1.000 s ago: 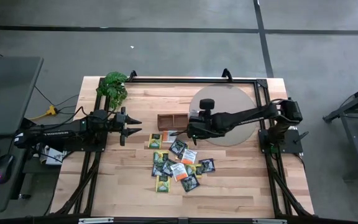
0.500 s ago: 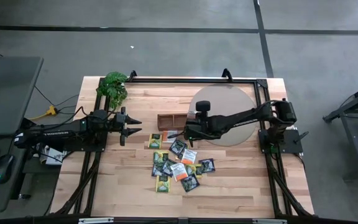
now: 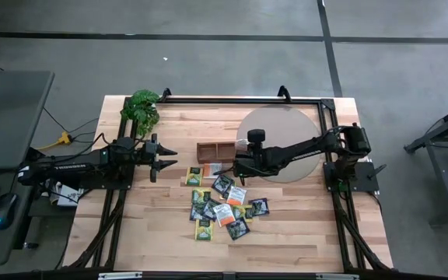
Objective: Pick & Place Tea
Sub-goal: Put the white tea bag into the right section of the wooden organizer
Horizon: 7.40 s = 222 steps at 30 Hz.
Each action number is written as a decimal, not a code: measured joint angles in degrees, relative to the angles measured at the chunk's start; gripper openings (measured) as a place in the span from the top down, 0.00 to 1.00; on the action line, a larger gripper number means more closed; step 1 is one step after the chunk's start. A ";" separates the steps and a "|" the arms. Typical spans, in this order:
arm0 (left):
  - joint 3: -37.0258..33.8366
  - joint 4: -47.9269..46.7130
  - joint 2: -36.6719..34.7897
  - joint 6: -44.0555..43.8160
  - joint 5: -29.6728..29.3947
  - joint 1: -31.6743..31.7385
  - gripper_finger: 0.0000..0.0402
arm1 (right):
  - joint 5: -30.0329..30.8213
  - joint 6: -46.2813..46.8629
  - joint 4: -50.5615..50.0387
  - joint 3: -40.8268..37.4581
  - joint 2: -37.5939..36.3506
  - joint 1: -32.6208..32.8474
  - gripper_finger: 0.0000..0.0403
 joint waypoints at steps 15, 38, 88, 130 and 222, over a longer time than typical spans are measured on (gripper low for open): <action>0.00 0.00 0.00 0.01 0.00 0.00 0.63 | -3.50 -6.43 2.35 0.00 0.00 -0.40 1.00; 0.00 0.00 0.00 0.02 0.00 0.00 0.63 | -7.97 -6.44 2.33 0.00 -0.02 -2.20 0.82; 0.00 0.00 0.00 0.00 0.00 0.00 0.63 | -27.49 5.46 16.12 12.98 3.52 6.52 0.49; 0.00 0.00 0.00 0.01 0.00 0.01 0.63 | -20.80 1.13 26.35 12.92 17.55 5.99 0.49; 0.00 0.00 0.00 0.02 0.01 0.00 0.63 | -45.30 14.57 0.08 22.77 21.46 -3.58 0.79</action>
